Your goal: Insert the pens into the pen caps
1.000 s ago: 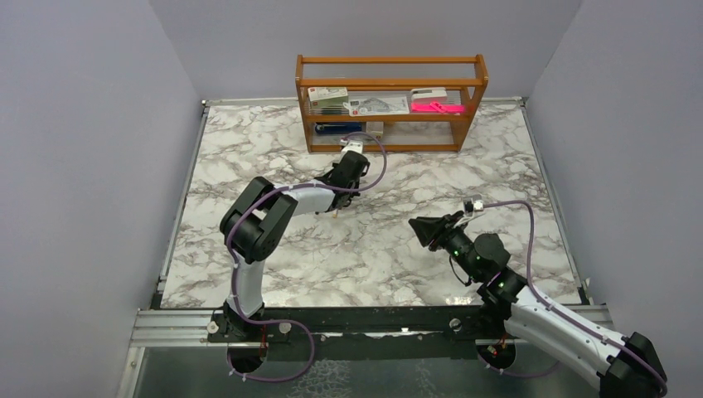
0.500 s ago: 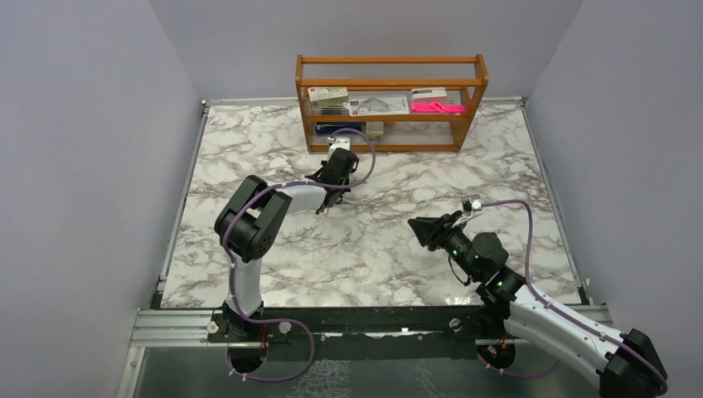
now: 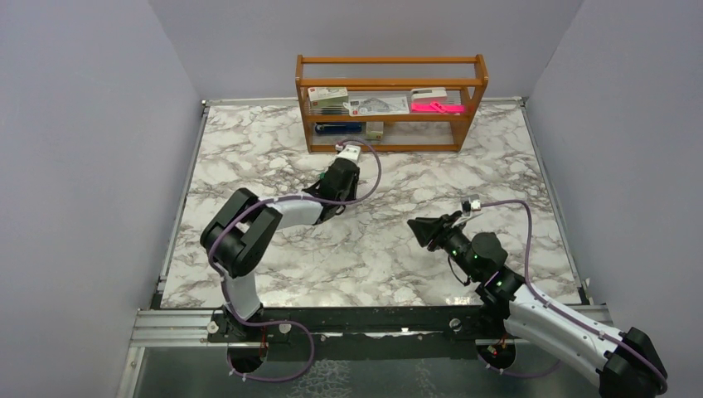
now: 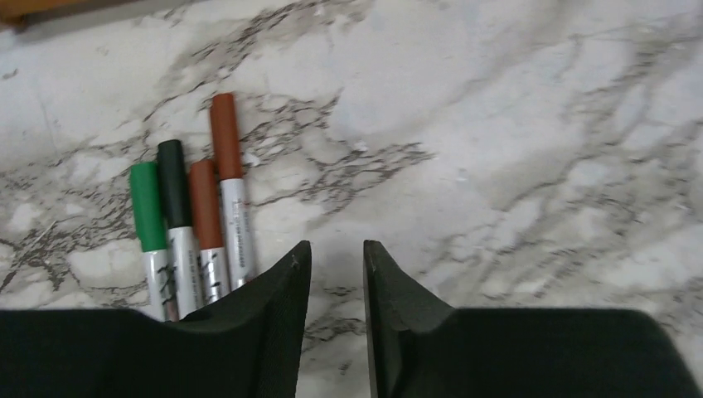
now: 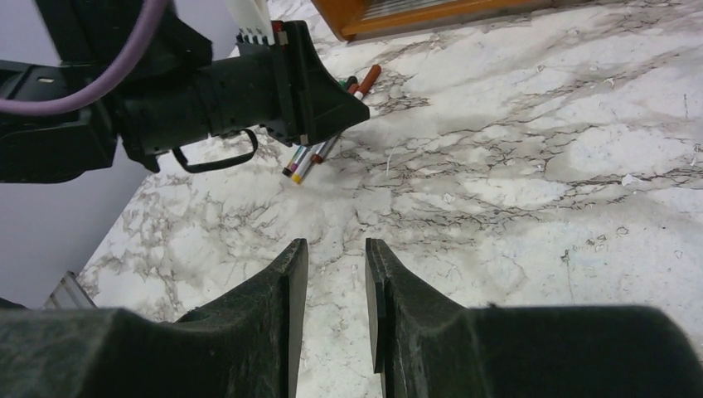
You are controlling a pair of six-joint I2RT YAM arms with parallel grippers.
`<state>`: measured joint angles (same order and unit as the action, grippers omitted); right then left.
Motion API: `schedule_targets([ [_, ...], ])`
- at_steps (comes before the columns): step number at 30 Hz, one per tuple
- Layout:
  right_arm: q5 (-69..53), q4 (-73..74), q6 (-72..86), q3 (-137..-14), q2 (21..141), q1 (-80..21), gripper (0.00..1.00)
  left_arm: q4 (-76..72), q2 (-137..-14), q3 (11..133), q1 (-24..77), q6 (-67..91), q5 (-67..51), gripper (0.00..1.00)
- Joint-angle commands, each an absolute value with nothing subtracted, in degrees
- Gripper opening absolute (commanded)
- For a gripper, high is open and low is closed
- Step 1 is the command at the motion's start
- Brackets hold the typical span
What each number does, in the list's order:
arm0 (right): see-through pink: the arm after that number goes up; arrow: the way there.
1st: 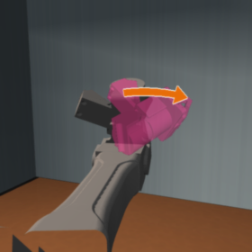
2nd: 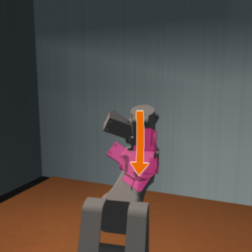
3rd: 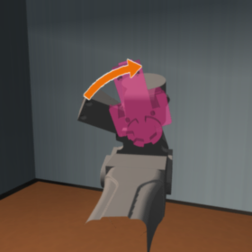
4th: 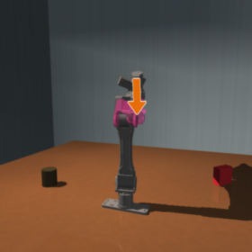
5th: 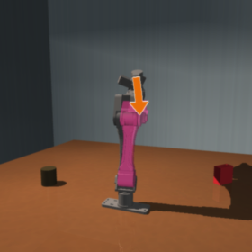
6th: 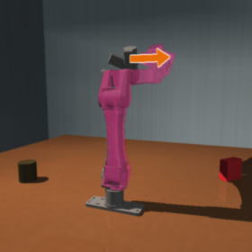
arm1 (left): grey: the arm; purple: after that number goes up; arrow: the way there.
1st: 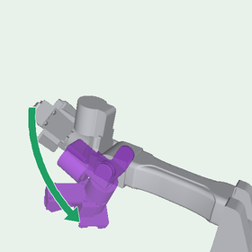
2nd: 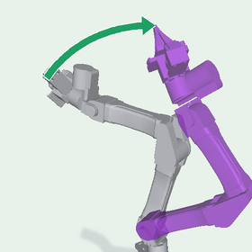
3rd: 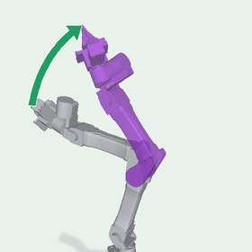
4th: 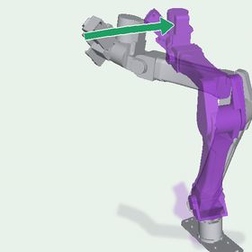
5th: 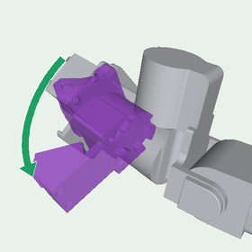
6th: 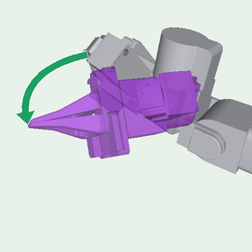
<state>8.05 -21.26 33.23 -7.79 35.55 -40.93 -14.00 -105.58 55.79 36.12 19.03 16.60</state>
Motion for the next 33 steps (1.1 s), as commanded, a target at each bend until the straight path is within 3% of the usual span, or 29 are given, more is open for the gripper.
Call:
schedule_targets([
  [1,7.8,-23.9,33.3,-6.8,35.3,-41.3,0.33,-23.7,-98.1,53.9,40.2,13.9,13.5,0.34],
  [7,5.3,-23.3,28.6,-9.5,38.5,-41.2,0.5,-31.6,-89.5,48.4,42.2,15.8,11.6,0.35],
  [11,6.2,-15.8,27.7,-16.5,43.6,-41.2,0.69,-33.4,-84.8,45.3,43.1,18.1,10.9,0.35],
  [13,8.8,-11.6,28.5,-20.1,46.5,-41.2,0.72,-35.5,-82.9,43.4,44.5,17.6,11.0,0.38],
  [17,12.0,-6.6,28.2,-24.6,49.8,-41.3,0.73,-39.5,-80.3,40.3,46.4,17.2,12.2,0.49],
  [20,12.1,-7.2,26.9,-24.5,49.3,-41.2,0.74,-40.3,-80.1,39.7,46.8,16.9,11.8,0.66],
  [24,11.9,-8.2,26.3,-23.0,46.9,-41.2,0.74,-40.7,-80.1,39.0,46.9,17.0,11.2,0.81],
  [33,14.4,-6.7,29.6,-22.3,43.3,-41.2,0.73,-40.9,-81.2,39.4,47.0,17.6,10.4,0.85],
])
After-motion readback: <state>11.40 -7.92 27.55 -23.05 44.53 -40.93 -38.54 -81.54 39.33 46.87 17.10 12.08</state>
